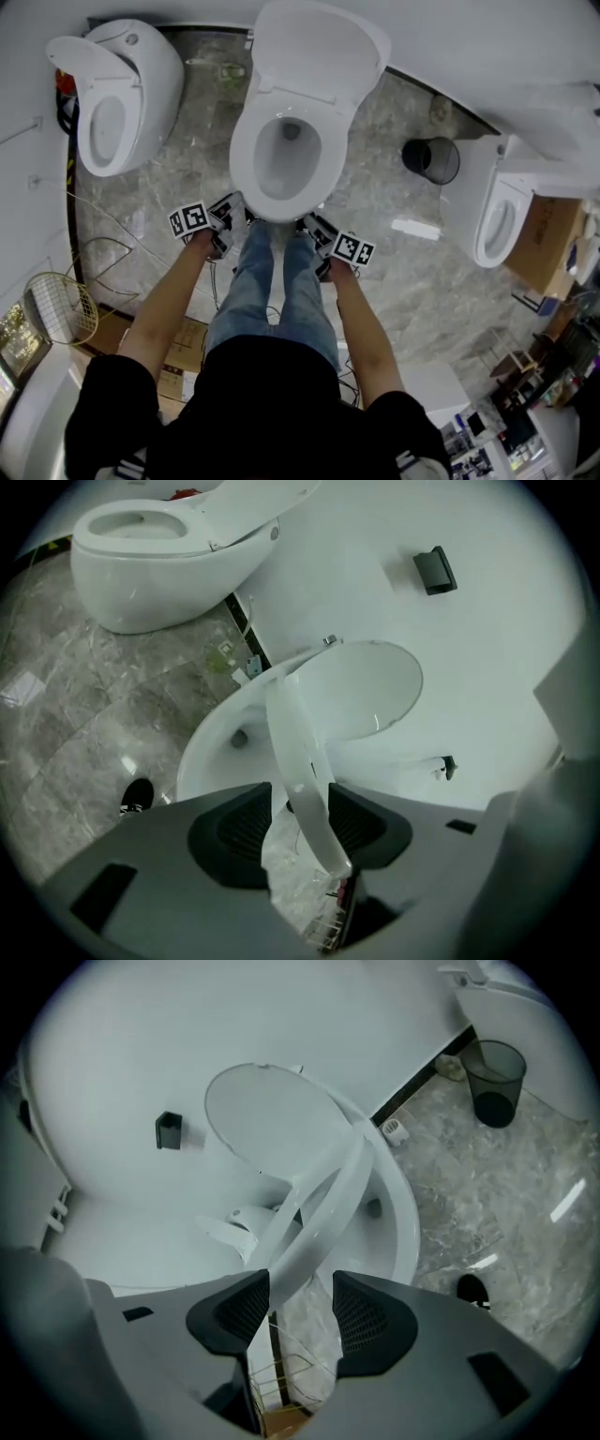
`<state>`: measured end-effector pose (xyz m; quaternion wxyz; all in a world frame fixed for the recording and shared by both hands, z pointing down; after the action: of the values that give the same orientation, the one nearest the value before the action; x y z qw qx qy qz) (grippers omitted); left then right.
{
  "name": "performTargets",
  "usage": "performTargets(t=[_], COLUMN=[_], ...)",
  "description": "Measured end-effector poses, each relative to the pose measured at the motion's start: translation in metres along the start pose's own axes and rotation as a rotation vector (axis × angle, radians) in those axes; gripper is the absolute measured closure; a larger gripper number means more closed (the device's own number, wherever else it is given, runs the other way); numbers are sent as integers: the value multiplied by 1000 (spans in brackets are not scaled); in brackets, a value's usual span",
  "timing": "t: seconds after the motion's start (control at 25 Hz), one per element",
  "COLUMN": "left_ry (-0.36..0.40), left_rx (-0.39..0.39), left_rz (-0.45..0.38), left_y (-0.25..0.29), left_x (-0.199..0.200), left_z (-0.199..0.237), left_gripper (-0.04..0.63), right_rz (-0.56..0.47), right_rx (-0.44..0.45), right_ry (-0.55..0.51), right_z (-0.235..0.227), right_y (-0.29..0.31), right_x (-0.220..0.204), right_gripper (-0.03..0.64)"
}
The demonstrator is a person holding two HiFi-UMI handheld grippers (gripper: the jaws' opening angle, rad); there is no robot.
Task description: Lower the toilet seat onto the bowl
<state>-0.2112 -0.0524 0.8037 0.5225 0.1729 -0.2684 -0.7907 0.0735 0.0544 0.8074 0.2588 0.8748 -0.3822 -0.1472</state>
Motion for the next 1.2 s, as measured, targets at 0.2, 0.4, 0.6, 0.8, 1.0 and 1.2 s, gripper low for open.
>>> performTargets(t=[0.2,0.4,0.6,0.8,1.0,1.2], left_ry=[-9,-13,4,15,18,33], left_rx=[-9,18,53,107,143,172], left_rz=[27,38,52,70,82,101], left_y=[9,12,15,18,24,30], left_x=[-7,-12,-14,-23,-26,-34], left_z=[0,6,17,29,43,61], left_gripper=[416,443,449,462,469,472], right_rz=[-29,-31,-18,14,47,70], right_rx=[23,-3,-37,-73,-108,-163], right_ry=[114,157,155,148,138,125], right_z=[-3,-10,-19,-32,-44,-59], right_y=[19,28,34,37,46,52], right_x=[4,0,-7,-16,-21,-31], right_gripper=[405,414,416,416,416,417])
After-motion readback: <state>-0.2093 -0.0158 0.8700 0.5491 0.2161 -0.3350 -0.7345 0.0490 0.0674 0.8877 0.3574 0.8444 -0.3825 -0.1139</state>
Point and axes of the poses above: the fingertips, and each gripper's own axes: y forward along the fingers, z to its left, x out of its top, the point moved 6 cm from there along -y, backward along the fingers, and after that the axes turned 1 degree about x, right-handed, at the moved point
